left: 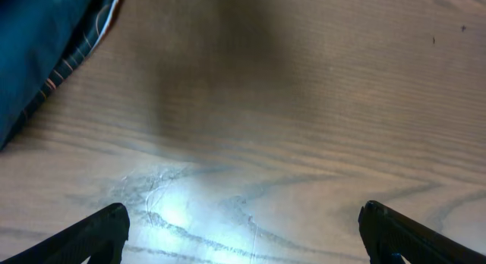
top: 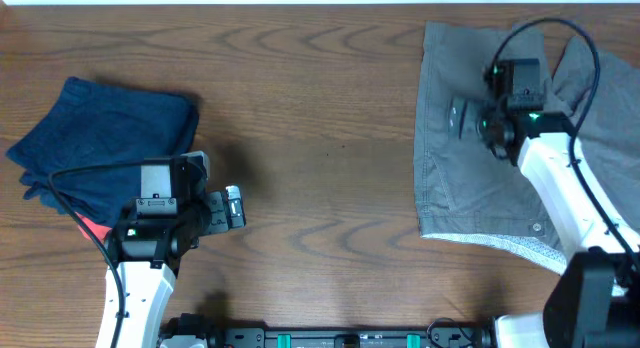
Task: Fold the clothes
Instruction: 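Drag the grey shorts with the right gripper toward the table center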
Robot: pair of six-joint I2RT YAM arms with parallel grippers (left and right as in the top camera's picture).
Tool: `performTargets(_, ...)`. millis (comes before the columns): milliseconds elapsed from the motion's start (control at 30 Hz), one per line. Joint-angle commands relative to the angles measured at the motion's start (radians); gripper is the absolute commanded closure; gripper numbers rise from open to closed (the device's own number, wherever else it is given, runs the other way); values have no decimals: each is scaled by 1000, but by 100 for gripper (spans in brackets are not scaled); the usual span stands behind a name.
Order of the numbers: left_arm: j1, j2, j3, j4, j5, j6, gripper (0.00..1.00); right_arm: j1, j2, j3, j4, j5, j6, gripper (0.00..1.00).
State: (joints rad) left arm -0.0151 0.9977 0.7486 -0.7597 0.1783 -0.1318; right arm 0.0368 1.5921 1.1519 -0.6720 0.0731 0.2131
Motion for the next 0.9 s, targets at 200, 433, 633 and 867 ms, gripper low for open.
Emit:
performTargets(200, -2, 2, 18, 66, 162, -16, 2, 13, -42, -66, -301, -249, -103, 1)
performTargets(433, -2, 2, 12, 53, 162, -16, 2, 115, -42, -254, -213, -267, -52, 1)
performTargets(633, -2, 2, 12, 47, 162, -16, 2, 204, -42, -382, -54, -290, 6, 18)
performTargets(867, -2, 2, 12, 46, 162, -16, 2, 284, -42, -414, 54, -267, 63, 99)
